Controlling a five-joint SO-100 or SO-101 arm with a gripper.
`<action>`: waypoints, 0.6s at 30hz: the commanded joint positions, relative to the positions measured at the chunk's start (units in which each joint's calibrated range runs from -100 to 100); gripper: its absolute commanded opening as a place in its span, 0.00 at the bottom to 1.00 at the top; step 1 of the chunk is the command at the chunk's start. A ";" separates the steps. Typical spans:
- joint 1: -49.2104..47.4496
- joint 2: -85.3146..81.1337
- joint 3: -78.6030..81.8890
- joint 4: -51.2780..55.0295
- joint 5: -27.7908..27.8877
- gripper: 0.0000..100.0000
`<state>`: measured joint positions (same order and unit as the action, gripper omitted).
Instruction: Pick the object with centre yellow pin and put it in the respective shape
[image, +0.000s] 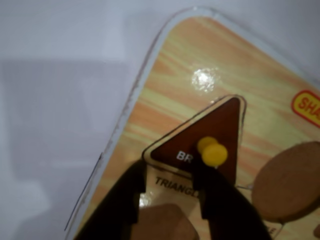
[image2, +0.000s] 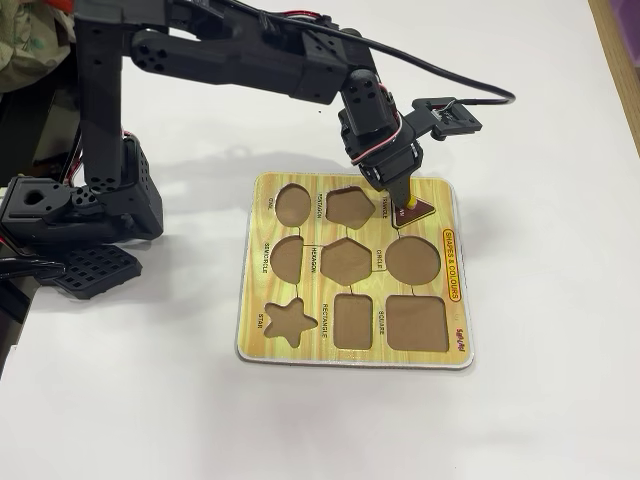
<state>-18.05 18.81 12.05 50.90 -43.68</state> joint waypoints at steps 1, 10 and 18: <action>-0.79 -5.09 -0.09 -0.60 -0.09 0.11; 0.28 -11.37 0.09 -0.42 -0.15 0.11; 3.41 -17.56 1.35 -0.34 -0.15 0.11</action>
<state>-16.37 6.36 12.68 50.99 -43.68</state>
